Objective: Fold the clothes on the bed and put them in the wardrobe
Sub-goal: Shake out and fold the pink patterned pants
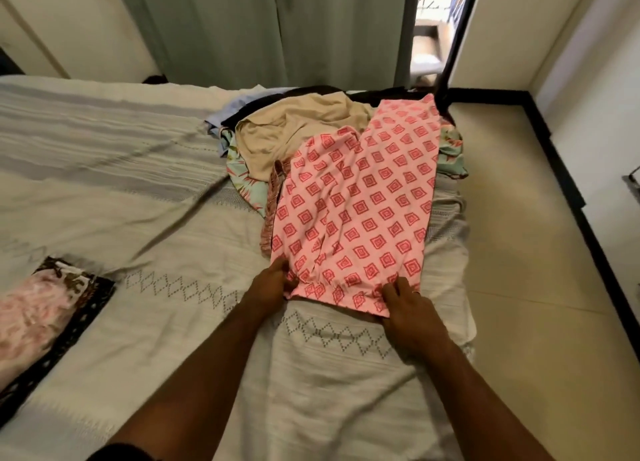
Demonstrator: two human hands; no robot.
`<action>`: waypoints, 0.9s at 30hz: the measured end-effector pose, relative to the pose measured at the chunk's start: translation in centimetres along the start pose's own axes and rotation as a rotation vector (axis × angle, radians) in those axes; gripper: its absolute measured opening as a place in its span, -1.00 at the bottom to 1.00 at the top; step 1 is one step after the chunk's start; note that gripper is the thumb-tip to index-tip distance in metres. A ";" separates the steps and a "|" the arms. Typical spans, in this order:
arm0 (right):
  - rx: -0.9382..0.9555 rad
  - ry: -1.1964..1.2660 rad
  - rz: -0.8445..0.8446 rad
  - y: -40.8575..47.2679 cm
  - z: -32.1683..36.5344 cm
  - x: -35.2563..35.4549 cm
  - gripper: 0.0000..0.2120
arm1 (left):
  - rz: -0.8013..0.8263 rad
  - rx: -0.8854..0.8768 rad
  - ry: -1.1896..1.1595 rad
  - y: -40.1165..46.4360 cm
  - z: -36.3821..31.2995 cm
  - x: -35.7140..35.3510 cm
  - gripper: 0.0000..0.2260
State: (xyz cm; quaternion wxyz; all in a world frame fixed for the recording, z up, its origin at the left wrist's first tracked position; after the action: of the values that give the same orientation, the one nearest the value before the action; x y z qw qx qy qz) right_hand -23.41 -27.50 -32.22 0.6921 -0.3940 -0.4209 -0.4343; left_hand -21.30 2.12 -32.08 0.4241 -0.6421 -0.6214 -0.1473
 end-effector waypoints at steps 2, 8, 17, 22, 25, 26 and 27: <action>0.006 -0.056 -0.023 0.3 -0.4 -0.9 -0.57 | 0.014 0.048 -0.106 0.2 -0.1 0.1 -0.51; 0.012 -0.033 -0.081 0.3 0.0 -1.0 -0.50 | 0.004 0.005 -0.109 0.3 1.2 0.1 -0.53; -0.254 -0.008 0.209 -7.9 3.8 -0.1 -0.26 | 0.179 -0.309 0.423 -5.9 3.5 1.0 -0.59; -0.336 0.038 0.440 -11.5 4.4 0.9 -0.34 | 0.203 -0.439 0.521 -9.6 4.5 2.5 -0.64; -0.405 -0.088 0.444 -14.2 4.8 -0.5 -0.30 | 0.093 -0.510 0.434 -12.1 5.1 2.1 -0.55; -0.410 -0.124 0.462 -14.6 5.0 -1.1 -0.26 | 0.011 -0.481 0.339 -12.8 5.3 1.8 -0.51; -0.409 -0.136 0.493 -14.9 5.1 -1.6 -0.21 | -0.100 -0.432 0.238 -13.7 5.4 1.6 -0.49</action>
State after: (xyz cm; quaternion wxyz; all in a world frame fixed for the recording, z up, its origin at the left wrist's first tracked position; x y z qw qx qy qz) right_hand -38.99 -27.04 -29.34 0.6532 -0.6429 -0.2622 -0.3020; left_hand -35.43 5.31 -29.19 0.3393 -0.6646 -0.5520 -0.3721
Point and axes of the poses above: each hand's wrist, its own y-axis towards the middle knuckle, its own x-axis out of the back of the hand, z = x × y, the point moved 2 cm from there along y, towards the middle knuckle, and after that the axes turned 7 degrees about y, right-handed, at the moved point
